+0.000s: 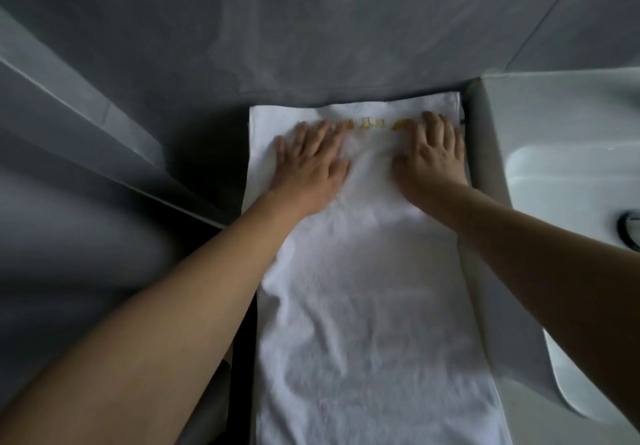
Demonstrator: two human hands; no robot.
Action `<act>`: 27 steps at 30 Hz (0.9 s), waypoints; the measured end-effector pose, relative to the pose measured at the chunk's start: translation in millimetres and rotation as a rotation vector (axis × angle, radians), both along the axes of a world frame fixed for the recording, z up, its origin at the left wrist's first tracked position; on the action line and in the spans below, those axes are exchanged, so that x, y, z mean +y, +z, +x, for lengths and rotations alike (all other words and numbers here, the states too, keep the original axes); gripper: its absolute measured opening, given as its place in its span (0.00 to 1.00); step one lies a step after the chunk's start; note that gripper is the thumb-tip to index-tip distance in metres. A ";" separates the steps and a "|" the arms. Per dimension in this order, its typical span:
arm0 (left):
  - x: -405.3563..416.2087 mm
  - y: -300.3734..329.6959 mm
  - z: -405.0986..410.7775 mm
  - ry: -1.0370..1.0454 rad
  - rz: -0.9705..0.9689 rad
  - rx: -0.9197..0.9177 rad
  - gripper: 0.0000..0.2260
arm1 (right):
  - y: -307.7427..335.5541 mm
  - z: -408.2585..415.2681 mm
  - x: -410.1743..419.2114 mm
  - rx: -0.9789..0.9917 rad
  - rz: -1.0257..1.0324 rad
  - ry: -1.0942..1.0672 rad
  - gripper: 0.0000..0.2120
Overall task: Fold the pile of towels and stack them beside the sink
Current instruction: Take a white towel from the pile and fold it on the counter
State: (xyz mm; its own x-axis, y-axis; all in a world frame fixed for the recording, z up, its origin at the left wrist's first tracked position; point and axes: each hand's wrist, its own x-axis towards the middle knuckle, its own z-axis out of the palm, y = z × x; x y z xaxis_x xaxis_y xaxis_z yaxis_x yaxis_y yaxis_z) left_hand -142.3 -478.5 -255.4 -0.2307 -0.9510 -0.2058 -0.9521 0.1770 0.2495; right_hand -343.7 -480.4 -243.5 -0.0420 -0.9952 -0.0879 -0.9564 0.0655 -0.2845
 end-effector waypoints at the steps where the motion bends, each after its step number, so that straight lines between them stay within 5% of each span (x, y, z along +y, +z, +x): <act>1: 1.0 -4.5 -4.3 -0.013 -0.021 -0.021 0.28 | -3.8 4.5 -5.3 -0.033 -0.010 0.013 0.29; 4: 5.9 -14.5 -10.2 -0.042 -0.131 -0.085 0.29 | -16.3 10.3 -19.6 -0.103 0.004 0.016 0.30; 16: -6.2 -35.8 8.4 0.124 -0.263 -0.099 0.30 | -44.9 -11.6 -19.5 0.194 -0.147 0.164 0.32; 27: -5.2 -47.8 4.1 0.128 -0.387 -0.105 0.30 | -56.2 -11.3 -20.1 0.240 -0.258 0.168 0.33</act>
State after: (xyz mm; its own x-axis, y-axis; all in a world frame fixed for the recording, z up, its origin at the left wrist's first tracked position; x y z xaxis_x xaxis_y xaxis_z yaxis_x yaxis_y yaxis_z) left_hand -138.2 -483.7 -303.2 -0.1026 -0.9824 0.1564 -0.9892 0.1173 0.0880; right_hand -355.0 -500.5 -299.7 0.1348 -0.9782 0.1582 -0.9891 -0.1425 -0.0384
